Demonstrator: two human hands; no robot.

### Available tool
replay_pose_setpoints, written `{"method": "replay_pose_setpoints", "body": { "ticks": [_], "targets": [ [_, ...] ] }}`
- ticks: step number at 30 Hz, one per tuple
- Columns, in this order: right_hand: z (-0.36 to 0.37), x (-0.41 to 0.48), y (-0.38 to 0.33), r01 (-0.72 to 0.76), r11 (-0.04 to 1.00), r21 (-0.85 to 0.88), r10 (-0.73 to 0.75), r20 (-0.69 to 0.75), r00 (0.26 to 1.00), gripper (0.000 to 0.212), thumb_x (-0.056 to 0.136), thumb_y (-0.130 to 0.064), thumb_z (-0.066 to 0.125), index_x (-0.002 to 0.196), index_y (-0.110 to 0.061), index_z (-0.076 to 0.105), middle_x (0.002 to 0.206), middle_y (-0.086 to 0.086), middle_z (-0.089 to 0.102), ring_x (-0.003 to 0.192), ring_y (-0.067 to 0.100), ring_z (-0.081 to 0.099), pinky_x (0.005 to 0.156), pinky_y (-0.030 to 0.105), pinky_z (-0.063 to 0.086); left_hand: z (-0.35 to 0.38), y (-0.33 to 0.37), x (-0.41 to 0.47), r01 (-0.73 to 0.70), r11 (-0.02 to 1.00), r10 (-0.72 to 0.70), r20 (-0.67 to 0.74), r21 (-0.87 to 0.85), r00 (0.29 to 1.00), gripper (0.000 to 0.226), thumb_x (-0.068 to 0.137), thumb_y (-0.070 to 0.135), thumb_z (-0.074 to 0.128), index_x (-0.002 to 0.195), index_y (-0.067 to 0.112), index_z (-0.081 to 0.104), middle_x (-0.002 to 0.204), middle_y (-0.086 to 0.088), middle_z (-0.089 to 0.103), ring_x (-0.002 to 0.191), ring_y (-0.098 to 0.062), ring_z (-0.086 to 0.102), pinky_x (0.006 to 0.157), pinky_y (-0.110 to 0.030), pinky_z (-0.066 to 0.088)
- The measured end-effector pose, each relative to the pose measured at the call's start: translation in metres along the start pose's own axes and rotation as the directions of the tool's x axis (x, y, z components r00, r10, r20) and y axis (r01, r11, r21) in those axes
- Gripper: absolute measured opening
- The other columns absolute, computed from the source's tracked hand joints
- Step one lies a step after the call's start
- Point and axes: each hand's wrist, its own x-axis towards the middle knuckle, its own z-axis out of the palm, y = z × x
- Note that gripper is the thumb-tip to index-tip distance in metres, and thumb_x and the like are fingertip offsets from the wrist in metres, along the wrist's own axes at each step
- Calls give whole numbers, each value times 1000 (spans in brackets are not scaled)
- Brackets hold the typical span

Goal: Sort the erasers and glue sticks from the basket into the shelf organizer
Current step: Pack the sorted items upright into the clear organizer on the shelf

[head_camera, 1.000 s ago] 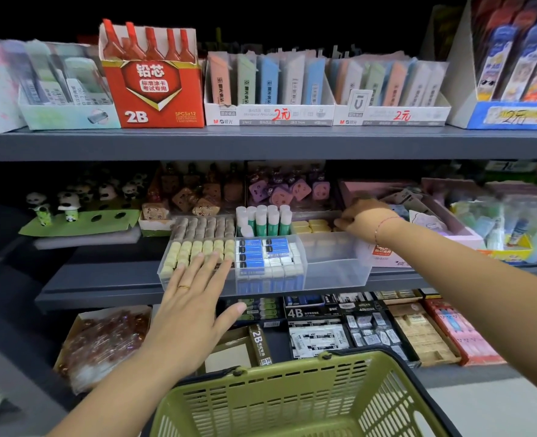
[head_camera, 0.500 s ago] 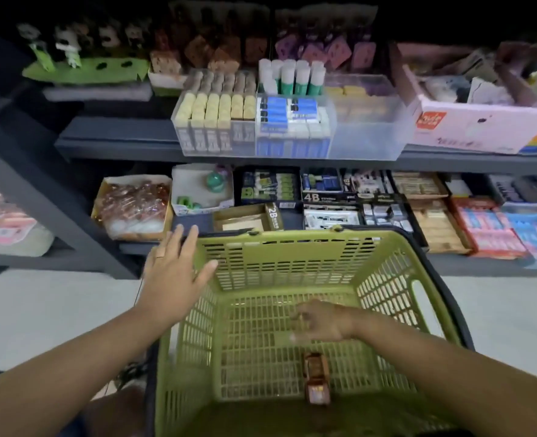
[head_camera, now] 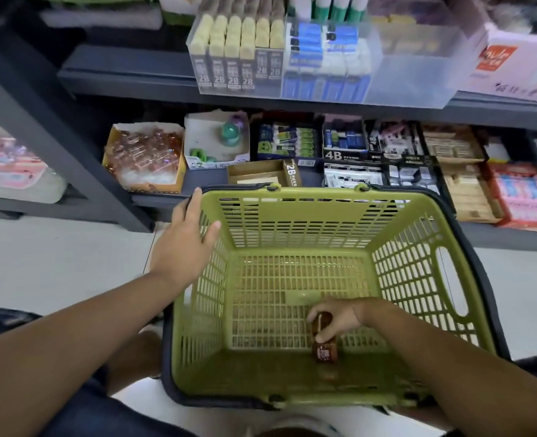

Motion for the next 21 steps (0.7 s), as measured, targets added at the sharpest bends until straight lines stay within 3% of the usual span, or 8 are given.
{"method": "replay_pose_setpoints", "body": {
  "ticks": [3,8,14,19,21],
  "targets": [
    [-4,0,0,-16,999,43,15,19,1000,56,81,-42,71,132,-32,49,144,0,36,120,19,48,88,26,51,0,1,0,4,1000,-5,-3,-12,1000,67,100,46,35,155,26,3,155,-5,23,114,-30,55,75,-36,42],
    [-4,6,4,-73,997,6,73,24,997,74,76,-53,71,139,-33,39,145,1,36,117,21,51,84,27,48,-1,1,0,2,1000,-2,9,-26,1000,66,100,46,34,155,28,2,153,-5,26,113,-29,55,74,-36,44],
    [-7,6,14,-82,986,143,73,64,995,59,81,-42,71,130,-25,42,116,6,55,77,11,57,67,22,50,0,1,0,0,1000,0,1,-13,1000,66,100,45,36,155,28,4,150,-8,30,106,-30,58,72,-37,44],
    [-2,6,18,-82,957,277,59,91,994,65,77,-41,76,128,-21,42,117,15,62,74,13,61,72,25,52,-2,5,0,16,1000,-16,13,-5,1000,65,100,45,35,155,29,4,148,-9,32,104,-30,58,74,-38,46],
    [-7,0,13,-50,963,267,33,67,997,60,78,-42,75,125,-21,45,118,16,62,75,12,61,70,24,50,-2,5,0,46,999,-46,29,16,999,65,100,45,35,155,27,6,151,-9,30,117,-31,52,84,-41,45]
  ]
}}
